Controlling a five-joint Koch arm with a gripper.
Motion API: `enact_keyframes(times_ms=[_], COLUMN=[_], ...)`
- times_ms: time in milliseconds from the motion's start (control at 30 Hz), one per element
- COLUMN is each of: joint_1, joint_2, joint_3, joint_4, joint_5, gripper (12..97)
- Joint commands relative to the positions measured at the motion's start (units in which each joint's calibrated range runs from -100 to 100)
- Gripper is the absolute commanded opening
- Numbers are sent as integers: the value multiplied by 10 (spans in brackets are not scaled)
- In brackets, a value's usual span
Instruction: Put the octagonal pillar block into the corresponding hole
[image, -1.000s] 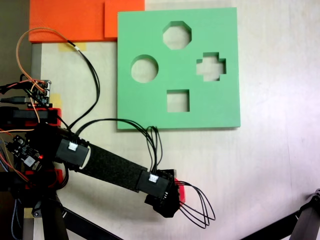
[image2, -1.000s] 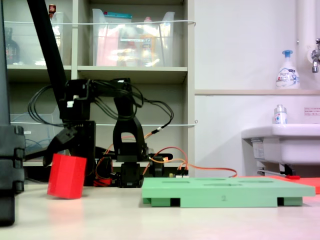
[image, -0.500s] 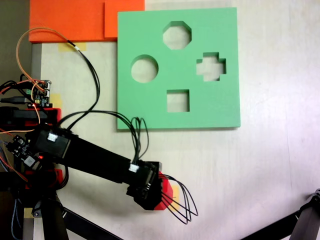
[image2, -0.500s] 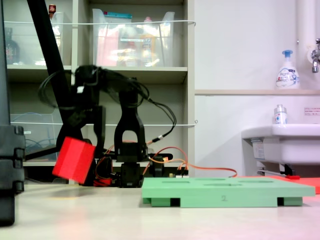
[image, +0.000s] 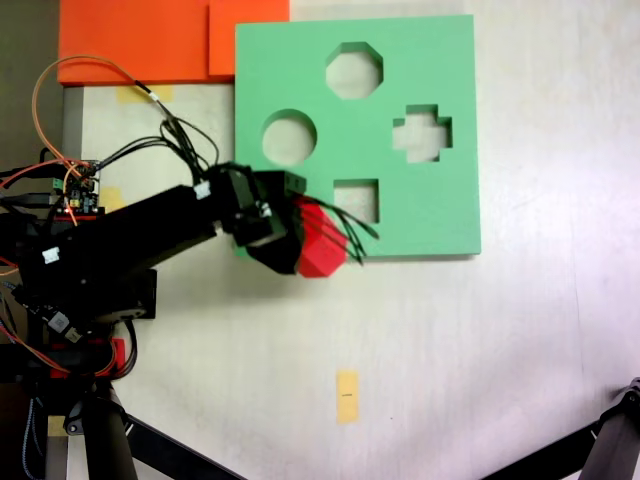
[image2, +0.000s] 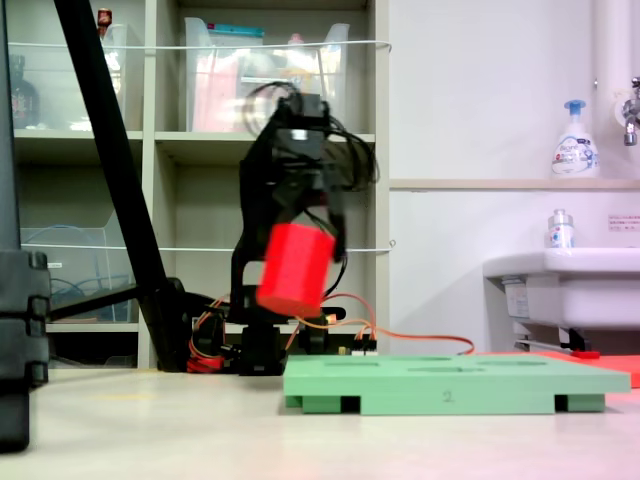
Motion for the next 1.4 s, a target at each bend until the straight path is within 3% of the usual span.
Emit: enact_keyframes(times_ms=[0,233,500,967,1367], joint_1=[37,86,120,141,151], joint_2=[52,209,311,557,596], joint_3=[78,158,219,488,494], joint_4=[-22,-22,118,136,197], joint_5=[43,97,144,170,192], gripper=[278,277,277,277,278])
